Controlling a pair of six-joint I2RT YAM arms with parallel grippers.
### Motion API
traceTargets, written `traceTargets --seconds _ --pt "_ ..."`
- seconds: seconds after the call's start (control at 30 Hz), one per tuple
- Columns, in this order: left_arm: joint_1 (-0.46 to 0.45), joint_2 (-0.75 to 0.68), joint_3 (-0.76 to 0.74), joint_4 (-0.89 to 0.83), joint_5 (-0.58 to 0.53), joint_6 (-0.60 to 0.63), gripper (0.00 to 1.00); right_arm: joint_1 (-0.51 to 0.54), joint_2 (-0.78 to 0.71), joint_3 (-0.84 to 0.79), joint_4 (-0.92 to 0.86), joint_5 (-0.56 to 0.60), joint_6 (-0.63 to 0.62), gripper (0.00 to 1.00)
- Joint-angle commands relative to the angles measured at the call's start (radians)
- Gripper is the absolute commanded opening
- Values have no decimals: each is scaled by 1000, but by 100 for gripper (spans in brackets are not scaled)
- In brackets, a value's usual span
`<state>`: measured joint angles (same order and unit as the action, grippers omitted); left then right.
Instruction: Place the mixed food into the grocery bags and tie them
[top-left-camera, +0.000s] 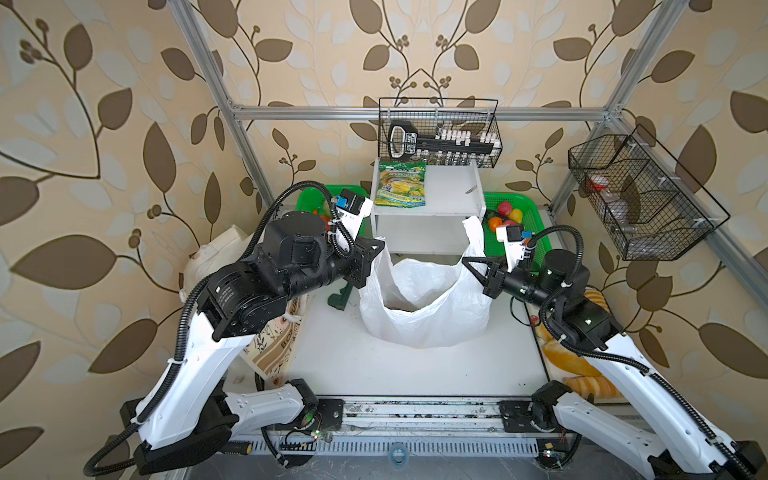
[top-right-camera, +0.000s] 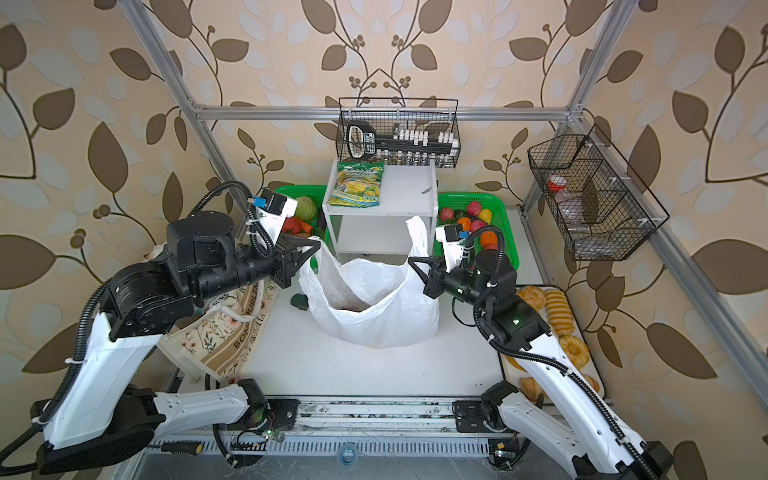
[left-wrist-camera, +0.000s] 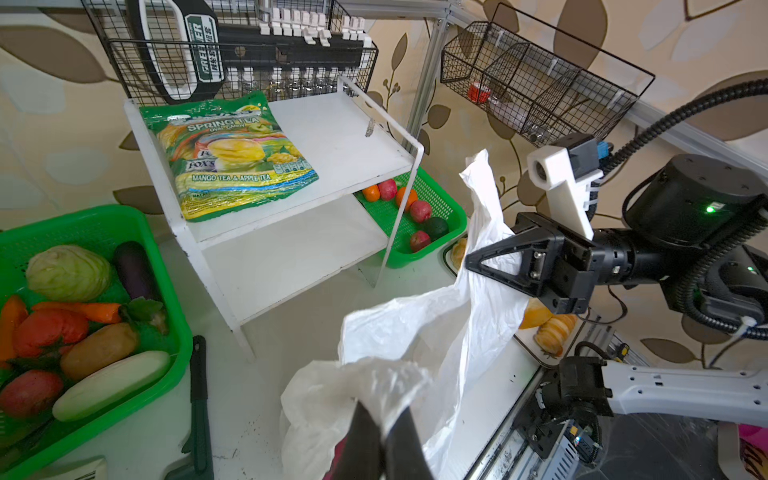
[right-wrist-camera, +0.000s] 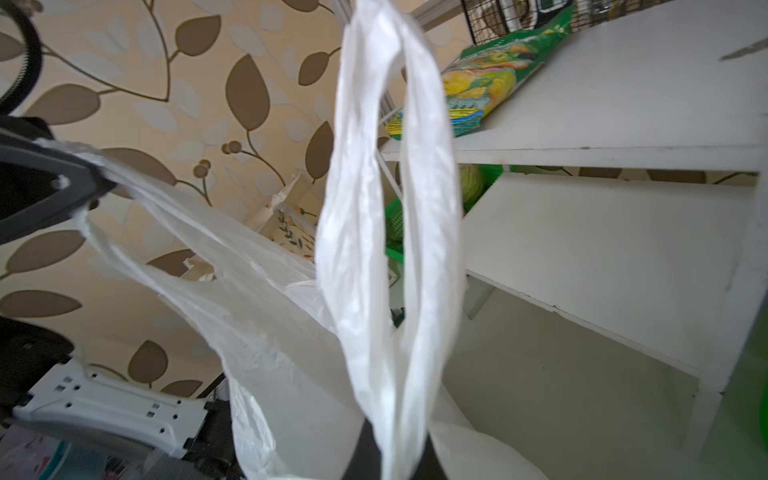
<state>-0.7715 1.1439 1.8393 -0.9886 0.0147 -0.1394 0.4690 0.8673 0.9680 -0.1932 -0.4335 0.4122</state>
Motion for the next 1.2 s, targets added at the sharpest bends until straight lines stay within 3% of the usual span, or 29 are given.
traceTargets --seconds 0.0,0.2,0.3,0.47,0.57,0.93,1.17 --pt "0 22 122 -109 15 57 0 -3 -34 89 -119 -203 -62 0" --pt "0 130 377 -307 50 89 0 -3 -19 246 -257 -400 -63 0" --pt "0 190 452 -376 94 119 0 -1 4 269 -281 -390 -60 0" --pt "0 287 464 -422 219 193 0 -3 110 302 -356 -252 -68 0" --pt "0 378 463 -428 276 240 0 9 189 282 -352 -239 -94 0" --pt "-2 532 512 -322 541 389 0 77 383 268 -297 -337 -218 1" --pt "-3 573 518 -271 615 403 0 80 341 198 -208 -398 -329 7"
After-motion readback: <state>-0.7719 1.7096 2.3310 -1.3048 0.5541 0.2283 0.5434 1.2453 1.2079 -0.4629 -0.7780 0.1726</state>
